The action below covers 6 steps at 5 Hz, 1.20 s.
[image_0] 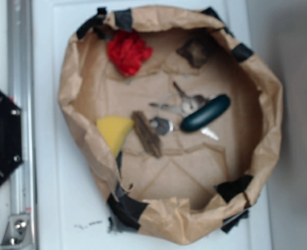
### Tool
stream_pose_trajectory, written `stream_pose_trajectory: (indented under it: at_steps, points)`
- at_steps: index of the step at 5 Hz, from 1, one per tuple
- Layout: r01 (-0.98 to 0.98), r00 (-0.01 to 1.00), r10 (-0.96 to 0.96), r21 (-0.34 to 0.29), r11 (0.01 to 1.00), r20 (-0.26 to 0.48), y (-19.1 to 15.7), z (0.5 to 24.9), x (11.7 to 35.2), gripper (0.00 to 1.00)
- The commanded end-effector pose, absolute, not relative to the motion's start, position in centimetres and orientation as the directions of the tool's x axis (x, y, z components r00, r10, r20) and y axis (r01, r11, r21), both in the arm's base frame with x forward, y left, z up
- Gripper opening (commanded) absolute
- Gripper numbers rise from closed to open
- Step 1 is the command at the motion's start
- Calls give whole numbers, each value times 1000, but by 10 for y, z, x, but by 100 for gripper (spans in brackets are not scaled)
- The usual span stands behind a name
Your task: Grab the plastic pickle.
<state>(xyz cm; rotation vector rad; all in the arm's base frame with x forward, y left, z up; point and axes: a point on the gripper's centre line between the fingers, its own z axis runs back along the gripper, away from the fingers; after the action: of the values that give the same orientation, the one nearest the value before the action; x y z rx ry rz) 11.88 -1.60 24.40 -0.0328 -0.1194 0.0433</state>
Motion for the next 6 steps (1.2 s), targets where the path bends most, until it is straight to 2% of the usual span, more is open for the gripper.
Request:
stream_pose_trajectory:
  at_steps: [1, 2, 3, 4, 5, 6]
  points:
    - [-41, 992, 45, -35, 999, 118, -16, 244, 119, 100]
    - [-285, 946, 292, -68, 956, 137, -11, 208, 169, 100]
    - [-461, 863, 470, -93, 882, 183, 4, 185, 218, 100]
    - [-556, 813, 556, -53, 830, 175, 25, 161, 266, 100]
    - [-513, 832, 508, -39, 858, 224, 38, 137, 308, 100]
    - [-459, 863, 451, -21, 888, 227, 46, 114, 323, 100]
